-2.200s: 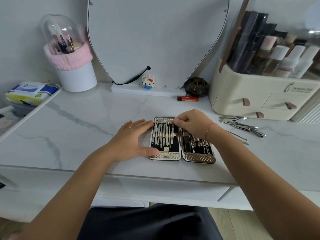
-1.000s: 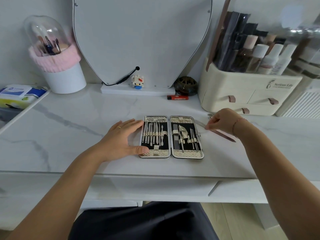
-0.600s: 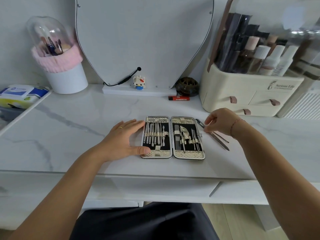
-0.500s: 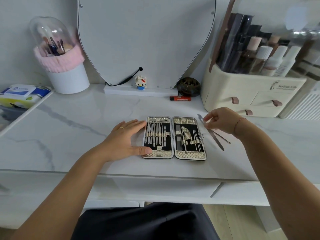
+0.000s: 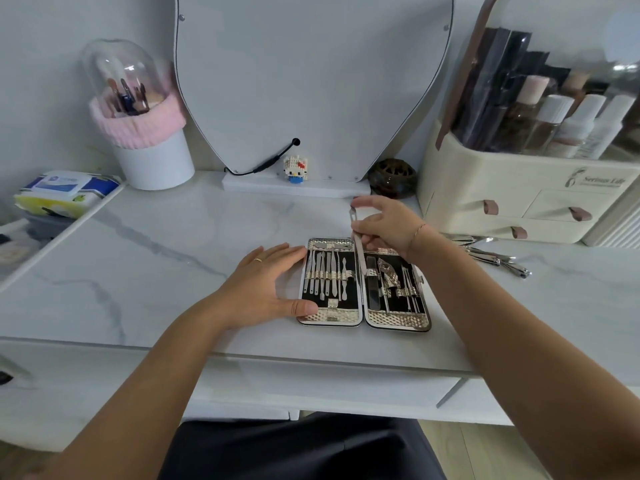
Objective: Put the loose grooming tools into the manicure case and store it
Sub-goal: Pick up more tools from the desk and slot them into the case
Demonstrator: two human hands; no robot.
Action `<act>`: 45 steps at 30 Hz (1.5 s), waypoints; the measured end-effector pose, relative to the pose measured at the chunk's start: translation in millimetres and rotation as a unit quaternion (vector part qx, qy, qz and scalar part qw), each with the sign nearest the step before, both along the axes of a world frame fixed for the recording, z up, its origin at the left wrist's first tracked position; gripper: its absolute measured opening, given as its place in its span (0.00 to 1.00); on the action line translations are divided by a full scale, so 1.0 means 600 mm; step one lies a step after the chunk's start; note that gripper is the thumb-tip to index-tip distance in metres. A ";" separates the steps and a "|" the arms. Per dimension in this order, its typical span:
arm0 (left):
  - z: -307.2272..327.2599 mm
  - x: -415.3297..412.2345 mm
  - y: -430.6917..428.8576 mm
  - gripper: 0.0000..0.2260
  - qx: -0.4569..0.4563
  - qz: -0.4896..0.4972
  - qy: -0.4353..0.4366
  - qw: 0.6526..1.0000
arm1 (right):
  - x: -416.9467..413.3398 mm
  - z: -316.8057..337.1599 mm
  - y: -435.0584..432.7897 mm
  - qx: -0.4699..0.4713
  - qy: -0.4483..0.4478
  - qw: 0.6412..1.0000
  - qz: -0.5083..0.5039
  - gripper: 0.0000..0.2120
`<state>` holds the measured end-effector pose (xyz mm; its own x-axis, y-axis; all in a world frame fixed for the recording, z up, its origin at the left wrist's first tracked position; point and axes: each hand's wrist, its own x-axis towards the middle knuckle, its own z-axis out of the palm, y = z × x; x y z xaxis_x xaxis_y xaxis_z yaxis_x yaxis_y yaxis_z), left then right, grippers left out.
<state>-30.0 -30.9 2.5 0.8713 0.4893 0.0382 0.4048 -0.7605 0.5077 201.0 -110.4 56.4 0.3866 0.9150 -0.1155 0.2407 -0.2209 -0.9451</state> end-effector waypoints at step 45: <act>0.005 0.000 -0.003 0.54 0.007 0.005 0.005 1.000 | 0.011 -0.007 0.041 -0.107 -0.282 0.953 0.036 0.04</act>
